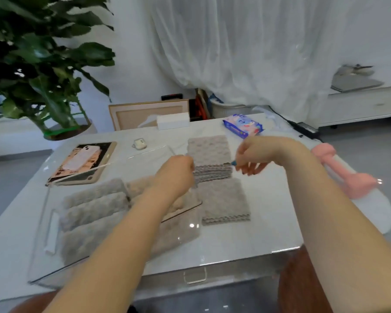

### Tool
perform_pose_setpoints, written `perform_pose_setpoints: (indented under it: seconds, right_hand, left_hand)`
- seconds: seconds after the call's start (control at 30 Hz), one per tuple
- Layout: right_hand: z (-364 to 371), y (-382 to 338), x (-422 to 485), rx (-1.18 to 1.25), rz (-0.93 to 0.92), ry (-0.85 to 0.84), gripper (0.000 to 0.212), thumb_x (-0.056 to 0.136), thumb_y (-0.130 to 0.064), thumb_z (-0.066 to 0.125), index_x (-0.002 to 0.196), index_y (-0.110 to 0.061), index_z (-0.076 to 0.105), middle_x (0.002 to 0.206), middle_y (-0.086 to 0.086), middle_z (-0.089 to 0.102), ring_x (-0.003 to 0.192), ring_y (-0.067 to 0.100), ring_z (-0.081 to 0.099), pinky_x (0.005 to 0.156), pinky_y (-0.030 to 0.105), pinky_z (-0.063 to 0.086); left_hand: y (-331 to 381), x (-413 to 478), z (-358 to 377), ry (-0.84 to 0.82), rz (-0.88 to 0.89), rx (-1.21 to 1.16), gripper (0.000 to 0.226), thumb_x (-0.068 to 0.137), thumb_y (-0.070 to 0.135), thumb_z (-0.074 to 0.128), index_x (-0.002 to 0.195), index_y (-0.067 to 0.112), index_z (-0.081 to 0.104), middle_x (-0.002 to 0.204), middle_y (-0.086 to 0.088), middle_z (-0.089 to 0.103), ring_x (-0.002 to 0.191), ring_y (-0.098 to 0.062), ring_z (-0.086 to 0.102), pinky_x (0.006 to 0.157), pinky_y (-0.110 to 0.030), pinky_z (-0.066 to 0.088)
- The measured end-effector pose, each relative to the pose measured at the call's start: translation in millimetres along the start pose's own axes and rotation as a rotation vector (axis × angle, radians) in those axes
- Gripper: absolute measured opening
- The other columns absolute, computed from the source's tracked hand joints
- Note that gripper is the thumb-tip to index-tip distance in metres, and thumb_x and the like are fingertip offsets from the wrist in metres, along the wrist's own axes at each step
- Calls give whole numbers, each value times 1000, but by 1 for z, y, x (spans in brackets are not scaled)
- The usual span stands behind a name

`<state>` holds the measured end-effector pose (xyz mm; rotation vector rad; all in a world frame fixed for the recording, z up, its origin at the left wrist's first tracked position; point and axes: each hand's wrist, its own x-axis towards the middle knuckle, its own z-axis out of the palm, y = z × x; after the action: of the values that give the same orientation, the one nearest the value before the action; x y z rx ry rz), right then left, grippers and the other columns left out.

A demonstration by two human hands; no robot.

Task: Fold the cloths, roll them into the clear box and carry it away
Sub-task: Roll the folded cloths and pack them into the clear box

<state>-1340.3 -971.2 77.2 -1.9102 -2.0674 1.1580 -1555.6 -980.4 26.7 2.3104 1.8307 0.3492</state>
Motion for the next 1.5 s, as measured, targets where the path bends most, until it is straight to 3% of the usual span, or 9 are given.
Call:
perform_pose_setpoints:
  seconds: [0.17,0.4,0.53,0.67,0.77,0.93,1.07,1.27,1.5]
  right_hand:
    - [7,103,-3,114,183,-84,10,89,-8,57,84,-7,66,82,10,69,71,19,64,67,26,53]
    - [73,173,22,404,228,-62,9,88,-3,55,89,-4,64,83,14,67,69,20,64,61,23,52]
    - [91,161,43,672,175,97,19,90,-7,56,100,10,61,81,18,59,69,24,57,64,30,48]
    - [98,151,59,967,206,144,20,84,-20,66,87,-1,61,78,15,63,61,21,60,57,27,47]
    - [91,148,57,1146,184,119,39,80,-17,71,110,5,62,96,18,71,79,25,69,64,28,54]
    - [67,146,33,1346,-95,135,24,87,-5,58,110,-3,65,101,13,71,91,24,68,80,32,55]
    - [57,150,14,1289,-195,182,16,94,-12,54,103,-8,66,93,4,74,85,15,71,74,24,57]
    - [53,154,-3,1351,-347,77,32,85,3,55,114,-8,61,107,9,70,96,21,68,84,32,55]
    - [47,115,5,1304,-438,-9,33,53,16,61,56,-16,67,77,15,64,61,21,64,49,23,52]
  left_hand:
    - [68,23,51,-49,71,-106,28,87,2,44,104,1,66,112,-21,61,106,-34,56,88,-36,44]
    - [84,18,157,-156,-649,-342,81,88,26,57,148,7,6,154,-22,4,141,-37,10,115,-41,14]
    - [77,21,171,64,-848,-506,99,73,24,77,145,5,12,146,-22,27,133,-38,27,110,-46,26]
    - [88,31,167,5,-903,-1098,71,72,-2,74,134,-4,39,124,-18,57,107,-31,58,89,-39,50]
    - [92,31,152,-106,-757,-1436,50,75,-6,71,123,1,57,101,-11,69,87,-23,67,73,-32,55]
    - [91,22,127,-227,-423,-1732,51,84,16,64,133,15,50,124,-7,64,113,-22,62,94,-39,52]
    - [98,15,103,-429,-408,-1618,45,81,25,66,124,14,58,116,-8,68,107,-23,65,95,-39,50]
    - [99,9,78,-227,-252,-1555,27,89,5,58,114,17,59,106,-6,72,93,-18,70,80,-29,57]
    - [58,-13,35,-217,-54,-1559,24,84,1,51,95,17,67,86,-10,67,73,-26,58,61,-30,39]
